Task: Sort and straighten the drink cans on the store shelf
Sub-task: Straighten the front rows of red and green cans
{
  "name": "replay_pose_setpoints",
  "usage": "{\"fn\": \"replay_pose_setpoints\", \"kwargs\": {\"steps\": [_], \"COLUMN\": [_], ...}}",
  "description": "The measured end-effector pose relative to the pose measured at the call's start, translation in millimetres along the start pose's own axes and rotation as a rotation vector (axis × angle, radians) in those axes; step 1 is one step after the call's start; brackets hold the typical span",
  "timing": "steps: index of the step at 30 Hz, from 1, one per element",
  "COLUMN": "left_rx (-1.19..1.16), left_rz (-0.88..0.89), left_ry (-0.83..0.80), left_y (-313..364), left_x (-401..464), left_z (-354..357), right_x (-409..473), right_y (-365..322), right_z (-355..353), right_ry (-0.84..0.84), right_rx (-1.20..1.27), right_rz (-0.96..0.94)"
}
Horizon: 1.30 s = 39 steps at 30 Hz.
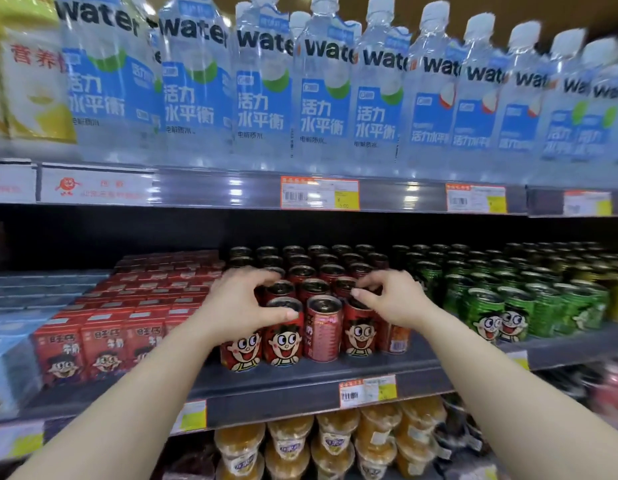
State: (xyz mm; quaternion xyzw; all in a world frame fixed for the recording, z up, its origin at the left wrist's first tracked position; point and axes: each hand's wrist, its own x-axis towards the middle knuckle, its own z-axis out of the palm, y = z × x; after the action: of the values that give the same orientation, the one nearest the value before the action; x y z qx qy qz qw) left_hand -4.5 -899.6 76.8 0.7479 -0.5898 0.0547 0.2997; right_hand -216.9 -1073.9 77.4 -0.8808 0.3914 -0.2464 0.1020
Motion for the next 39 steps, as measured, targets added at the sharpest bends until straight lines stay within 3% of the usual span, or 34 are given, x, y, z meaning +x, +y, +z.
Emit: {"fn": "replay_pose_setpoints", "kwargs": {"steps": [6, 13, 16, 21, 27, 29, 34, 39], "left_rx": [0.262, 0.023, 0.045, 0.43, -0.075, -0.038, 0.326, -0.029], "left_rz": [0.005, -0.078, -0.133, -0.18, -0.206, -0.208, -0.269, -0.204], "left_ry": [-0.144, -0.37, -0.389, -0.231, -0.446, -0.4, -0.22, -0.389], "left_y": [43, 49, 56, 77, 65, 64, 73, 61], "left_x": [28, 45, 45, 42, 37, 37, 39, 40], "left_z": [32, 39, 39, 46, 33, 36, 50, 40], "right_x": [-1, 12, 17, 21, 24, 23, 19, 17], "right_y": [16, 19, 23, 28, 33, 34, 36, 34], "right_z": [-3, -4, -2, -4, -4, -3, -2, -2], "right_ry": [-0.071, -0.229, -0.238, -0.274, -0.309, -0.306, -0.29, -0.285], "right_rx": [-0.058, -0.271, -0.277, -0.222, -0.185, -0.173, -0.154, -0.164], "right_rz": [-0.11, -0.305, -0.341, -0.366, -0.332, -0.331, -0.318, -0.306]}}
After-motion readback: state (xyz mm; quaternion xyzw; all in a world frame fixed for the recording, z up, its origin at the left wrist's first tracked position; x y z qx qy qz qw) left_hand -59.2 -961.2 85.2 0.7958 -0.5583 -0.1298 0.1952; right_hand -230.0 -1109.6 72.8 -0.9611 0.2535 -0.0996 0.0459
